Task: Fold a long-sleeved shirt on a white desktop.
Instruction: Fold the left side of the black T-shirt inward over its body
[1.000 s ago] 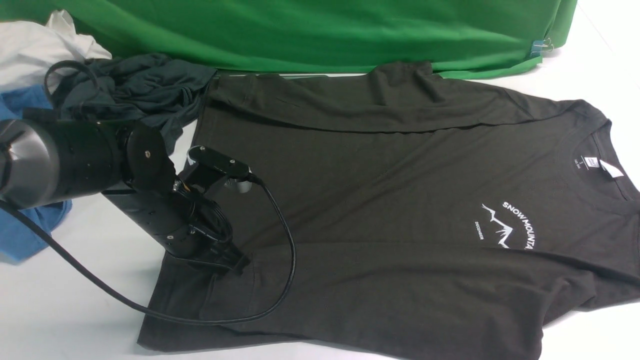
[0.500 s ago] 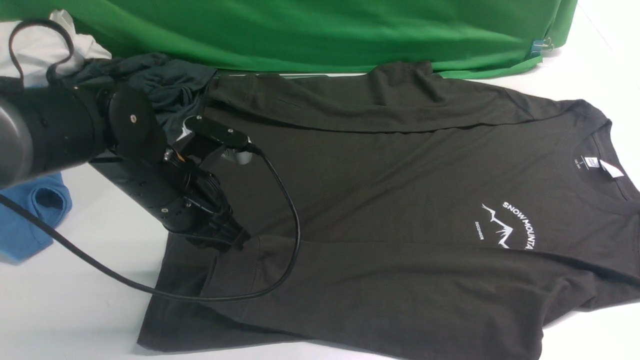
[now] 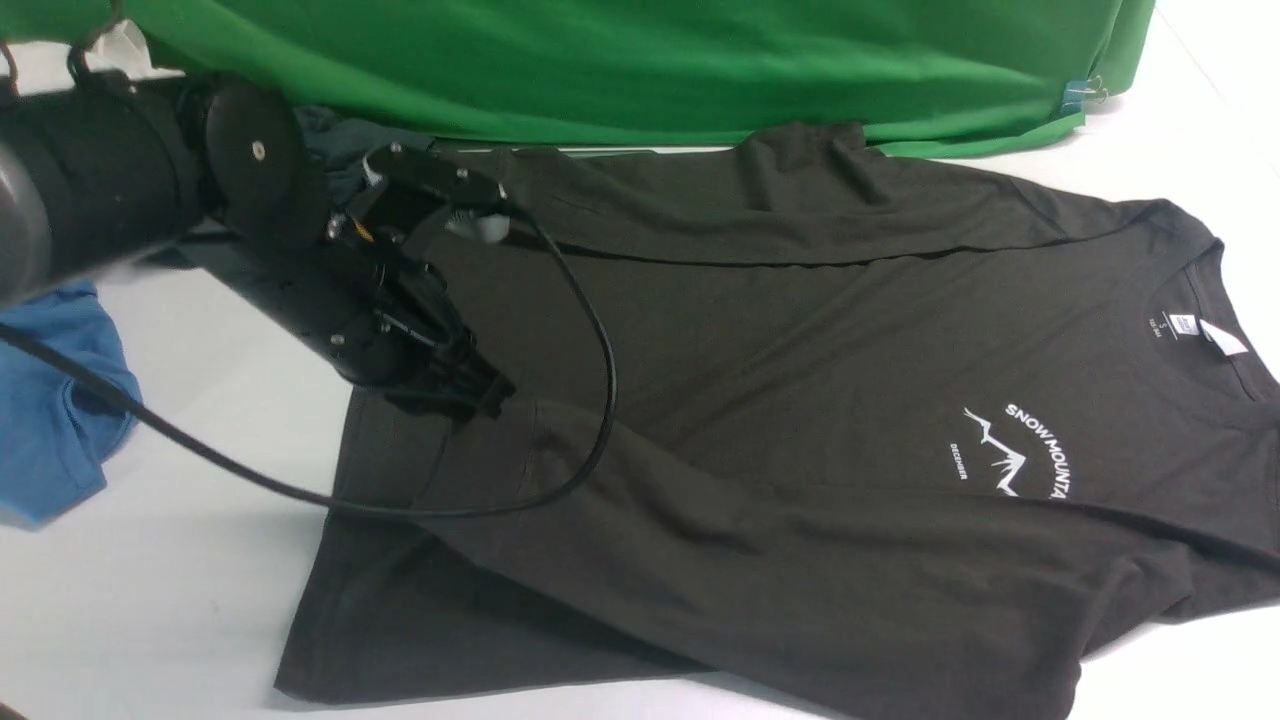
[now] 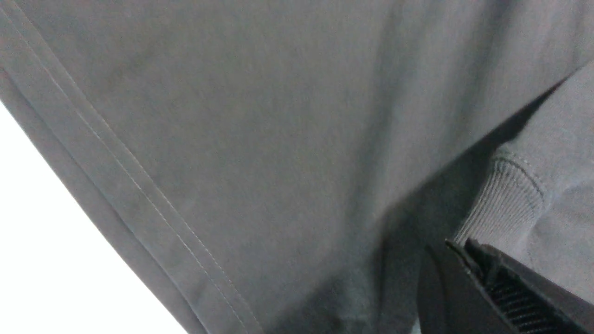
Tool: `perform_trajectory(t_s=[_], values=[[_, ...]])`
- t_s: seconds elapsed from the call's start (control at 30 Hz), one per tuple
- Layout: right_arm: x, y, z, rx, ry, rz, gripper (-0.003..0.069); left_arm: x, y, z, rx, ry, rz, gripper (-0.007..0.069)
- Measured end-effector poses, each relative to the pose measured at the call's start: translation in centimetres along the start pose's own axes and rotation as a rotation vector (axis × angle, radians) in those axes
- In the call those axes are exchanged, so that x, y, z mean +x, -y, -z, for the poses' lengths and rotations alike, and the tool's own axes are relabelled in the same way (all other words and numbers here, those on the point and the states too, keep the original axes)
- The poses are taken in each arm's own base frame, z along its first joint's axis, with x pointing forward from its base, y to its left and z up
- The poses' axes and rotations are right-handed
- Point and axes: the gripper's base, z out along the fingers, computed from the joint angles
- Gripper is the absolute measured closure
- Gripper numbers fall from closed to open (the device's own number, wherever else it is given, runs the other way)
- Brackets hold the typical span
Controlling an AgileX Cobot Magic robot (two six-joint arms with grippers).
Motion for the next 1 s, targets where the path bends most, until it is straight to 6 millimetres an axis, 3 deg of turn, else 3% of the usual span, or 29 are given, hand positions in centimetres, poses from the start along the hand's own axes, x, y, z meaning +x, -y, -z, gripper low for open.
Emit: perform_trajectory(t_s=[0.23,0.77,1.0], values=[[-0.4,0.0,0.0,-0.003,0.040,-0.001,0.0585,-0.9,-0.4,0.8,-0.040,0.031,-0.011,0.0602],[-0.4,0.0,0.0,-0.004,0.046,-0.002,0.0575,-2.3,-1.6,1.1,-0.172,0.166,-0.058,0.0601],[-0.4,0.0,0.0,-0.005,0.046,-0.003,0.0575,-2.6,-2.3,-0.5,-0.211,0.163,-0.098,0.0601]])
